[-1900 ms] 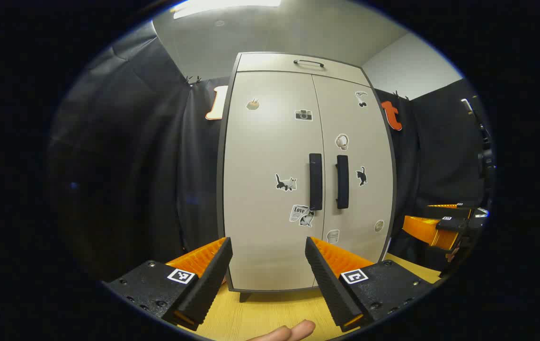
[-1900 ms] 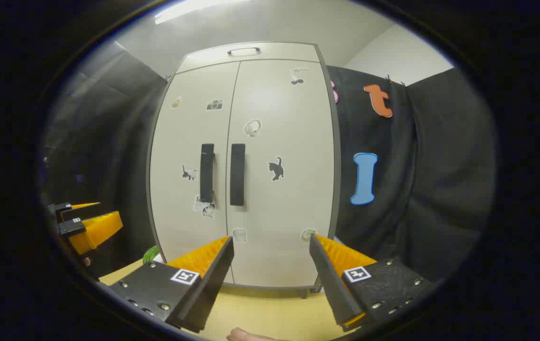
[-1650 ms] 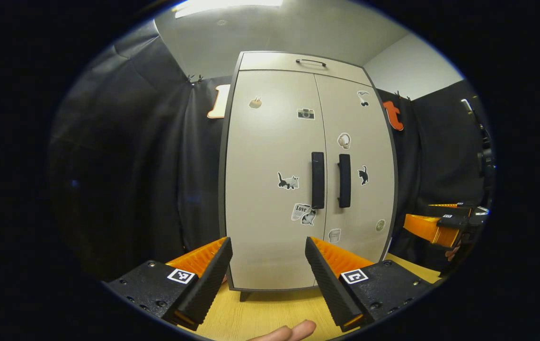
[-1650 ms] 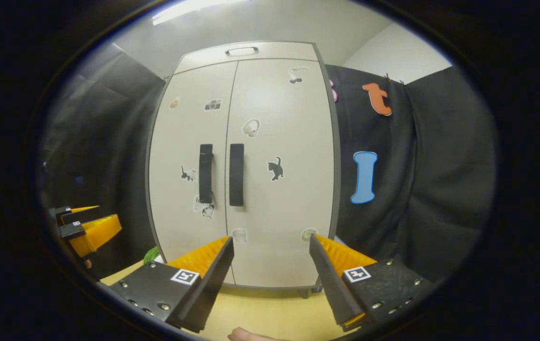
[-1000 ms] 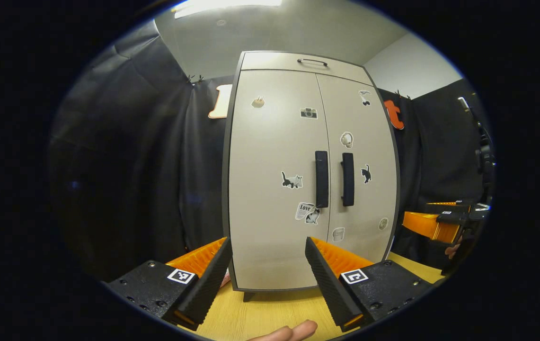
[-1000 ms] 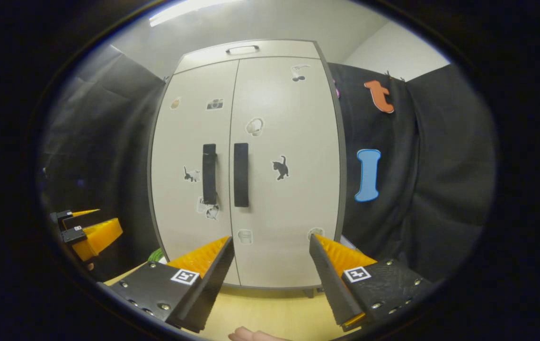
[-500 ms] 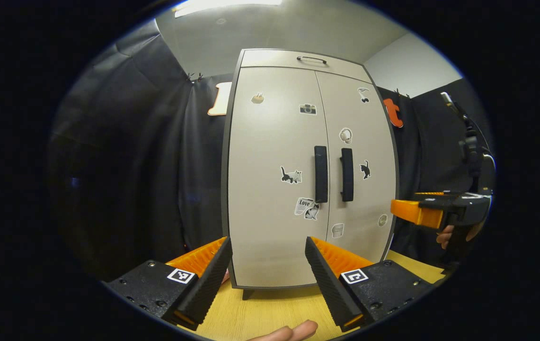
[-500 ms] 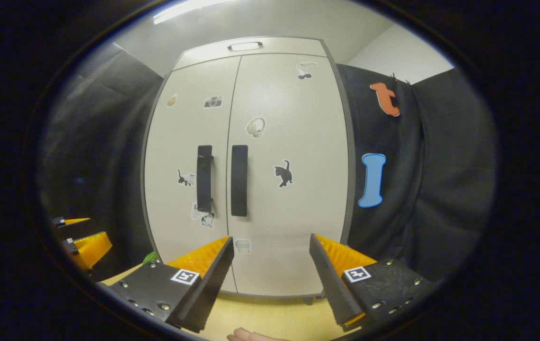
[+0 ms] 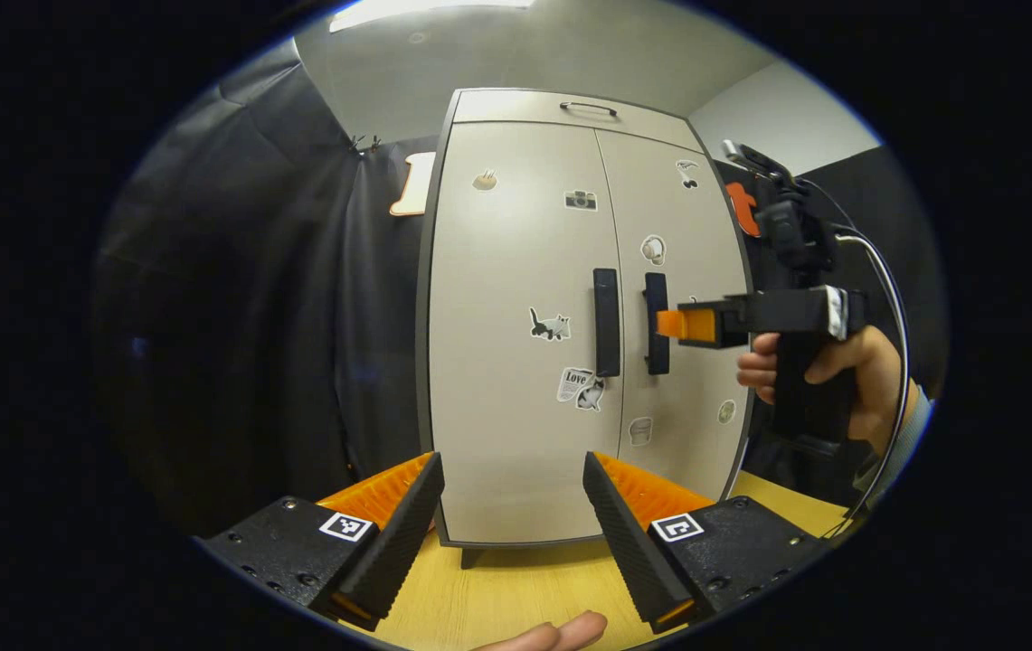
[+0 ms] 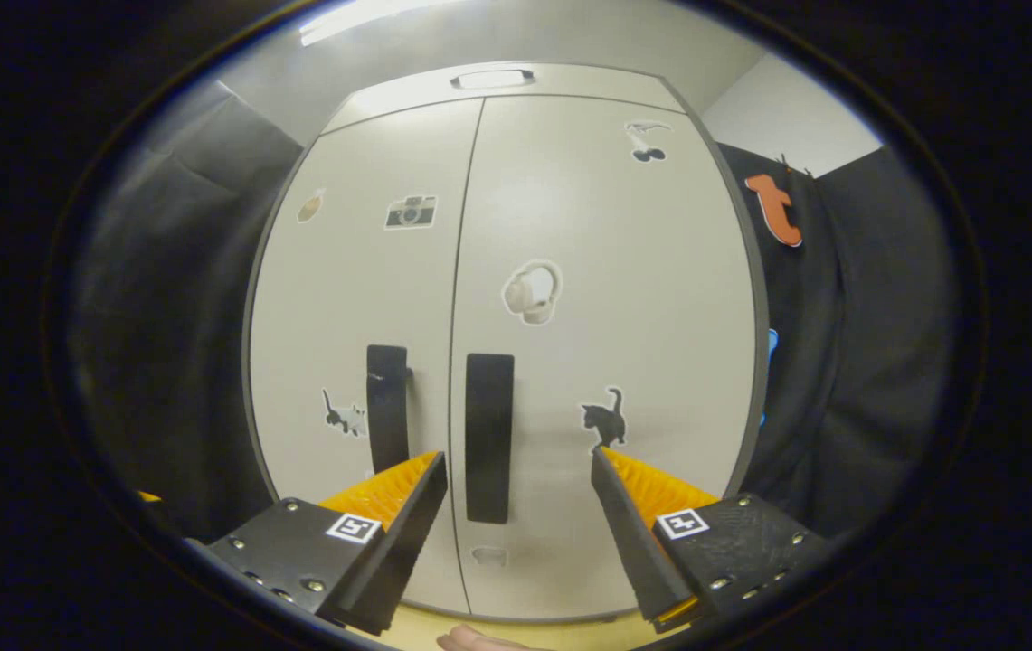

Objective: Open the right door of the double-door shoe cabinet with the right hand, and open the left door with the left hand.

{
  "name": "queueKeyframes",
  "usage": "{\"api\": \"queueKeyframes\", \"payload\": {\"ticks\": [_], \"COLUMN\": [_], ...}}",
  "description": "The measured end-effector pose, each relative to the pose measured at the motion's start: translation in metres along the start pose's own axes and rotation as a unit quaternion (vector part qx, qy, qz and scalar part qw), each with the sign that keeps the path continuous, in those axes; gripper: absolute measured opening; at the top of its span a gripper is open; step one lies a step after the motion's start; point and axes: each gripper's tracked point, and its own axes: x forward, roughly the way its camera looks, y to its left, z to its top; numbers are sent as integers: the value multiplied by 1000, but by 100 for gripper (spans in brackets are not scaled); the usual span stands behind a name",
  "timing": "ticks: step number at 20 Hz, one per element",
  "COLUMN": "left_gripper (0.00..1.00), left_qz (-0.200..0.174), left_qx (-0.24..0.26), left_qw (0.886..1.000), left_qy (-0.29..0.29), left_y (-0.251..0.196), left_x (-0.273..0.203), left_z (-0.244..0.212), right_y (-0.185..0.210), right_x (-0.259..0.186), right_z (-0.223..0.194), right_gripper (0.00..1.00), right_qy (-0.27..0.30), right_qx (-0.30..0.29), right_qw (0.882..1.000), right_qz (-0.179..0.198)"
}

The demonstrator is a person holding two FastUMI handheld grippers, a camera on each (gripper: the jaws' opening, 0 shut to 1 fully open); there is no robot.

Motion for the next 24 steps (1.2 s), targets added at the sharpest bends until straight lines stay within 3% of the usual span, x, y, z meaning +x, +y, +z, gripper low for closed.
{"api": "queueKeyframes", "payload": {"ticks": [7, 10, 11, 16, 17, 19, 24], "left_gripper": [96, 96, 96, 96, 96, 96, 93], "left_qz": [-3, -4, 1, 14, 15, 17, 15], "left_qx": [-3, -1, -1, 0, -1, -3, -21], "left_qw": [1000, 1000, 1000, 1000, 1000, 1000, 1000], "left_qy": [-3, -6, -9, -8, -8, -9, -7], "left_y": [8, 15, 19, 32, 33, 35, 35], "left_x": [-16, -22, -23, -26, -27, -28, -32], "left_z": [-1, -3, -2, -2, -2, 0, 2], "right_y": [3, -3, -4, -2, 7, 6, 7], "right_x": [42, 42, 47, 47, 46, 46, 45], "right_z": [-5, -1, -5, -5, -6, -8, -10], "right_gripper": [93, 73, 58, 60, 55, 25, 24], "right_qy": [33, 32, 32, 16, 24, 36, 53], "right_qx": [19, 39, 39, 16, 16, 17, 34], "right_qw": [999, 998, 998, 998, 999, 997, 997], "right_qz": [-22, -39, -44, -53, -41, -64, -35]}}
